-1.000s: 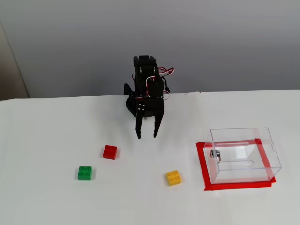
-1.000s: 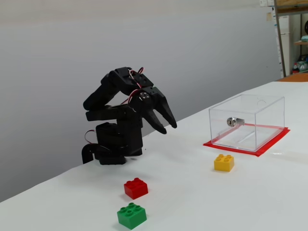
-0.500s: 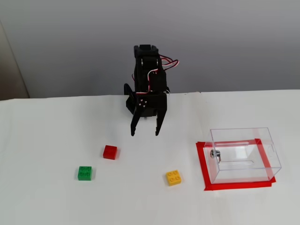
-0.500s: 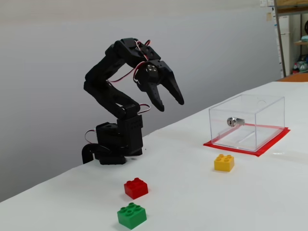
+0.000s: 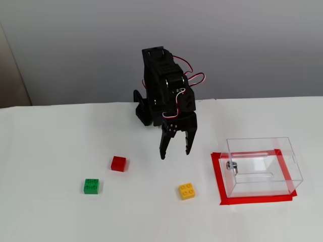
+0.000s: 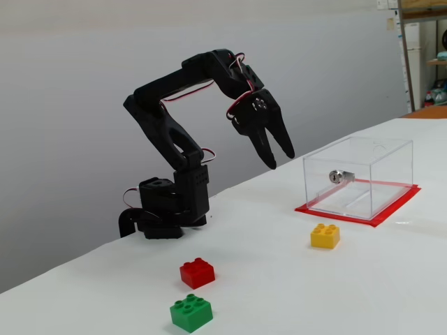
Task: Pick the yellow lego brick and place it into the transparent box
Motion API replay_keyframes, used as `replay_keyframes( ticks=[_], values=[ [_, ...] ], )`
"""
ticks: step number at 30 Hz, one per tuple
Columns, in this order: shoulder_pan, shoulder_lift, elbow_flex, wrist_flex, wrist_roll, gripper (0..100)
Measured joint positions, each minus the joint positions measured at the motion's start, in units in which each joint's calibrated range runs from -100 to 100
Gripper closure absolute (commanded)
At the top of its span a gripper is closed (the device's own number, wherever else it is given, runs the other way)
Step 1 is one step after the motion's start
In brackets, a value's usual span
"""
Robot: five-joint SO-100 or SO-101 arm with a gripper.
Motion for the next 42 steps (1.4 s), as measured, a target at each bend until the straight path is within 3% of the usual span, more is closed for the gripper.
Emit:
replay_keyframes(
  ticks=[9, 26, 42],
  values=[
    [-0.4, 3.8, 0.0, 0.0, -0.1, 54],
    [3.2, 15.1, -0.1, -10.4, 0.3, 54],
    [-1.9, 26.4, 0.0, -17.6, 0.2, 54]
  ],
)
